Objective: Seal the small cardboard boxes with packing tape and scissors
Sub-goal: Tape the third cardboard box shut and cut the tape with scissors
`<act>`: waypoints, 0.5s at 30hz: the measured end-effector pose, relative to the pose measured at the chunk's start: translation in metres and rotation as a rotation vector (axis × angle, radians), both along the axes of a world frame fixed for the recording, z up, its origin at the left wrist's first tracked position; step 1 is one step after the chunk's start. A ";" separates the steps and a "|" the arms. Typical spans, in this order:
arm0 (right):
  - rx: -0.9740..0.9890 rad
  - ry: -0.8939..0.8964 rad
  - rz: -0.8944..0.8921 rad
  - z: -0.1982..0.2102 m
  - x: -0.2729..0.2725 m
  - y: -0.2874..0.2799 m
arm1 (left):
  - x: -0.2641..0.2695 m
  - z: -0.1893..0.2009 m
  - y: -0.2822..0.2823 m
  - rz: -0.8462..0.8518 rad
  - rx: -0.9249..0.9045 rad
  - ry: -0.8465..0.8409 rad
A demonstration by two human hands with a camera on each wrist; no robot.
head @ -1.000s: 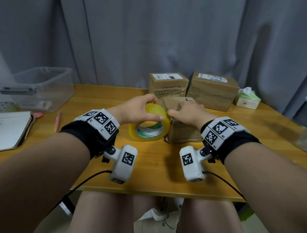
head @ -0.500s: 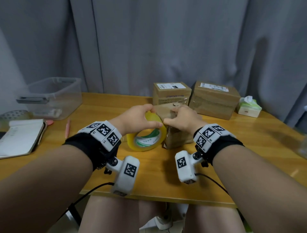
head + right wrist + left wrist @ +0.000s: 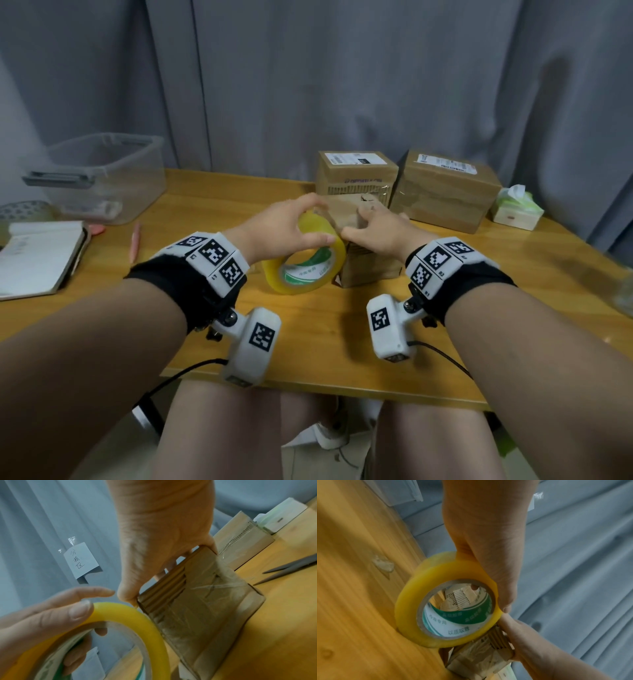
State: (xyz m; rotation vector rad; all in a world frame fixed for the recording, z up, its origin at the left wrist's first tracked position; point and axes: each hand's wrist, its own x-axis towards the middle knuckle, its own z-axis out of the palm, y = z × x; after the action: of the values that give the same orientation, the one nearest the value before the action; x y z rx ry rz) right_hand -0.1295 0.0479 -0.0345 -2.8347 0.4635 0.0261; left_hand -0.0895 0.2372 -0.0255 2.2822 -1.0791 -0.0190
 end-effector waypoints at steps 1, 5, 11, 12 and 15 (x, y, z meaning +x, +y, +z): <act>0.002 -0.001 0.006 0.002 -0.002 0.001 | -0.002 0.001 0.000 -0.008 0.041 -0.033; 0.004 -0.001 0.005 0.006 -0.007 -0.002 | -0.009 0.015 -0.002 0.030 0.287 -0.048; 0.022 -0.040 -0.026 0.002 -0.009 0.006 | -0.011 0.029 -0.016 -0.002 0.629 -0.126; -0.003 -0.023 -0.036 0.001 -0.009 0.005 | -0.011 0.028 -0.018 -0.006 0.646 -0.145; -0.104 0.048 -0.082 -0.005 -0.010 0.009 | -0.011 0.023 -0.023 -0.025 0.646 -0.191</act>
State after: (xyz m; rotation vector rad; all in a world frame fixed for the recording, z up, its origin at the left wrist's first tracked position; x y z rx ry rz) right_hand -0.1390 0.0571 -0.0400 -2.9186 0.6088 0.0563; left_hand -0.1009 0.2143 -0.0029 2.8880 -1.3440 -0.1869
